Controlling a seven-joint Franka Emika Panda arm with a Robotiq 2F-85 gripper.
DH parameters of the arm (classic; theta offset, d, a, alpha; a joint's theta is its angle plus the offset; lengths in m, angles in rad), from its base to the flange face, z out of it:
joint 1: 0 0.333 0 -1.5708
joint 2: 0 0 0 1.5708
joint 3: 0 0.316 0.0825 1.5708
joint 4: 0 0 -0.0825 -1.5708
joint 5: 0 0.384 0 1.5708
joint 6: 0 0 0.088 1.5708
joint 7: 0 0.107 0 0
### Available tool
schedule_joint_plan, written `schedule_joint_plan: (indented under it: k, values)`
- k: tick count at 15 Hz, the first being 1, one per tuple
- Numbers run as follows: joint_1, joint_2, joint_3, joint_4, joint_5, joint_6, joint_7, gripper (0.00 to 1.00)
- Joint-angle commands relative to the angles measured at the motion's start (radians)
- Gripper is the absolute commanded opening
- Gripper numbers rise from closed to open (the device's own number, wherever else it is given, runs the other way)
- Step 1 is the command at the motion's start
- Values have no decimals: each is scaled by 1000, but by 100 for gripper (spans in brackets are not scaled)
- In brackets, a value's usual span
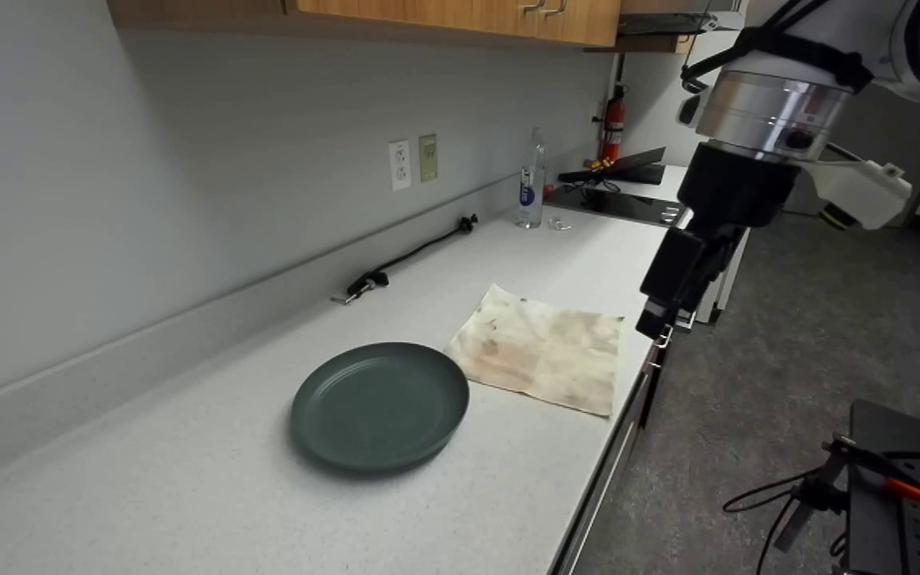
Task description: Fold the top right corner over the bottom left corner then fold the bottom right corner over the top left corner
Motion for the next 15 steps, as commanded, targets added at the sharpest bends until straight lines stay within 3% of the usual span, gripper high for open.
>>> schedule_joint_plan:
  k: [1,12,15]
  values:
    - [-45,9,-33,17,-40,-22,-5,100]
    - [-66,10,-44,6,-63,6,2,100]
    - [-116,73,-49,34,-125,54,29,100]
